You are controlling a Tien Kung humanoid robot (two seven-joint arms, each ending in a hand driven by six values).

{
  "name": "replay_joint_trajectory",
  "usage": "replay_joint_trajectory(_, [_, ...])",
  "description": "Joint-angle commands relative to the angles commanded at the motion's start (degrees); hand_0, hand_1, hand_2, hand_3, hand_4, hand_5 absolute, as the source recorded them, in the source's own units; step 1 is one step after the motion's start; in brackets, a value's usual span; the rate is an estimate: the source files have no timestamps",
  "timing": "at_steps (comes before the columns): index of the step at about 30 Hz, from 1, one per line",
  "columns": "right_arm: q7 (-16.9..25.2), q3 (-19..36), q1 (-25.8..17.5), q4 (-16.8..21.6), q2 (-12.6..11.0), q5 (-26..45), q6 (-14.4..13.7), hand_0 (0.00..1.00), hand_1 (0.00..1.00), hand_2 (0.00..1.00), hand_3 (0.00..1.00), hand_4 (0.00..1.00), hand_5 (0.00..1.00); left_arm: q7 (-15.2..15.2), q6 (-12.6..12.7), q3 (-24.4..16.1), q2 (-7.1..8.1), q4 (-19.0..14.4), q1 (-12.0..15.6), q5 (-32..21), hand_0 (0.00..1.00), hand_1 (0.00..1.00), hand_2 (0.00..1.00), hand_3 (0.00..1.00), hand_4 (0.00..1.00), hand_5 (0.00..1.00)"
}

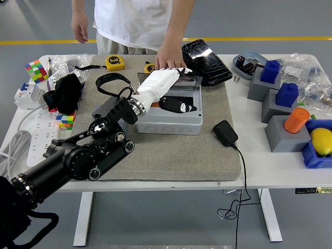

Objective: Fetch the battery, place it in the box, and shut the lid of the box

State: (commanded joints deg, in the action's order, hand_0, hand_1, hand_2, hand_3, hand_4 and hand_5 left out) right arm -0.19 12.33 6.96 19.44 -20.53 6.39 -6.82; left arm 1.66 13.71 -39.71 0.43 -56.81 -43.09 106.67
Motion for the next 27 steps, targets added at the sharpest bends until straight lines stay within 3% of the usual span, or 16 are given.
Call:
replay_joint_trajectory(11, [0.03, 0.0, -0.03, -0.03, -0.13, 0.02, 0.0, 0.556, 0.59, 0.582, 0.544, 0.92, 0.486, 2.38, -1.39, 3.03, 3.85, -6.26, 3.32, -3.0, 0.733, 0.71, 0.743, 0.775, 0.998, 0.384])
replay_joint_trajectory(21, [0.1, 0.19, 0.07, 0.01, -0.11, -0.16, -0.01, 0.555, 0.59, 0.58, 0.543, 0.92, 0.485, 3.46, -2.53, 3.92, 4.76, -8.35, 5.67, -3.26, 0.728, 0.696, 0.739, 0.771, 0.998, 0.383])
replay_joint_trajectory(27, [0.07, 0.14, 0.01, -0.05, -0.15, -0.02, -0.01, 0.555, 0.59, 0.58, 0.543, 0.92, 0.484, 2.38, -2.09, 0.5, 5.8, -11.79, 7.57, -4.19, 0.727, 0.695, 0.734, 0.768, 0.998, 0.384])
